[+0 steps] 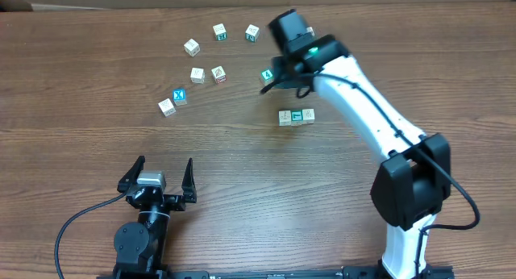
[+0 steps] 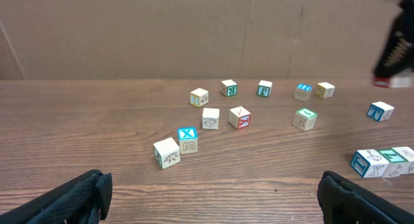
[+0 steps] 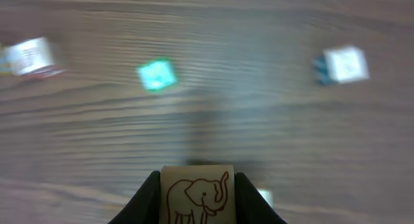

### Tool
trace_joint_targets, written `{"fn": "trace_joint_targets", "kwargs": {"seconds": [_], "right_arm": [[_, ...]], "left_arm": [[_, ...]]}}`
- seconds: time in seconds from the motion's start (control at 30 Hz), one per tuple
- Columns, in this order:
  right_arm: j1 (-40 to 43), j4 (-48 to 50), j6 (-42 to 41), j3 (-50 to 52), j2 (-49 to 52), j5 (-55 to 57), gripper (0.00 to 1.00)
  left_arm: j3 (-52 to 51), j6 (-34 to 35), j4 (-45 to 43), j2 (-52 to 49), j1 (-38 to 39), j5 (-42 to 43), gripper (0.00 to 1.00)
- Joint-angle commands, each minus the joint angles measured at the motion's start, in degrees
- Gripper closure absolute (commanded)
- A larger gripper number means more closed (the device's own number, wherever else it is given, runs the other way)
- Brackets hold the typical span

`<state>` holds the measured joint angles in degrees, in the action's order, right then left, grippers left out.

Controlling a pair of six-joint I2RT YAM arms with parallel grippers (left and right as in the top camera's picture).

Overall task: Form a horizontal line
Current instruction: 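Carry the elephant block right to the row's right end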

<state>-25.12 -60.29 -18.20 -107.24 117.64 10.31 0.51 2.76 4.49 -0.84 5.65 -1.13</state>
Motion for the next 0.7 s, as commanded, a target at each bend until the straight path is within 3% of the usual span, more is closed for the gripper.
{"fn": "trace_joint_targets", "kwargs": {"seconds": [0.0, 0.23, 0.67], "right_arm": [[3.39, -2.56, -2.91, 0.07, -0.48, -0.07, 0.81], [7.41, -7.58, -3.08, 1.14, 1.18, -0.07, 0.81], [9.25, -2.36, -4.55, 9.51, 1.38, 0.15, 0.8]], "left_arm": [[-0.24, -1.09, -0.17, 0.52, 0.28, -0.35, 0.0], [-0.22, -1.09, -0.17, 0.52, 0.31, -0.35, 0.0], [-0.24, -1.09, -0.17, 0.52, 0.31, -0.35, 0.0]]}}
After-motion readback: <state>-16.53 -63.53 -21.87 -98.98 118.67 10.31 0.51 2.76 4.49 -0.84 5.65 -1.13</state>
